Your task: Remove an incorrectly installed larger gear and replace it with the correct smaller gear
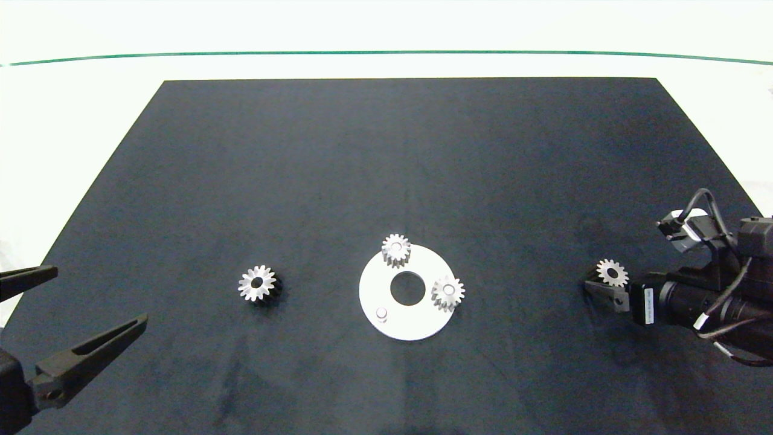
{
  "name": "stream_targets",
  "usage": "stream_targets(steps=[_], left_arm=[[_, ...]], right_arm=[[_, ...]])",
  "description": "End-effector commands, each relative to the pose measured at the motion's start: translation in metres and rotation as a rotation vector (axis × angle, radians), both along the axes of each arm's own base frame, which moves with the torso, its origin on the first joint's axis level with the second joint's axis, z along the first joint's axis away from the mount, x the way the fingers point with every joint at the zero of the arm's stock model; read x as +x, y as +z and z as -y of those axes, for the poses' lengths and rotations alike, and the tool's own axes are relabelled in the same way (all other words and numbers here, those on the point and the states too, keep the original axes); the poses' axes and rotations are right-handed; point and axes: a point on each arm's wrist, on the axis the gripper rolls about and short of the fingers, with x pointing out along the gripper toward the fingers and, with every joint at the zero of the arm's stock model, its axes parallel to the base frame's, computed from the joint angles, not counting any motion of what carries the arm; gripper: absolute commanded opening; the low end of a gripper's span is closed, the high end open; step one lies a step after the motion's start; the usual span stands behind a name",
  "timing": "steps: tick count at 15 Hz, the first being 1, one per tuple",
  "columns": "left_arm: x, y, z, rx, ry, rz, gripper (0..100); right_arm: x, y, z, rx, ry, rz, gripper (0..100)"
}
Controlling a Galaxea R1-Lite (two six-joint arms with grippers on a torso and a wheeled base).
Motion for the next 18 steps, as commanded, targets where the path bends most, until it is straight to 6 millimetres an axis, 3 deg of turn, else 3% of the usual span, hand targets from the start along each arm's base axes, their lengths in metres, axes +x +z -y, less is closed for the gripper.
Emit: stream_targets(steps=[1,18], left_arm=[[0.0008,-0.0013,0.0002,0.004,0.003,-0.006,100],[-0.0007,-0.0108,-0.001,0.016,0.009,-0.028,100]], right_arm=[[0.0006,0.0001,-0.0001,0.0,0.0,0.002,96],[0.002,0.0024,-0.0012,-0.002,0.005,0.047,61]])
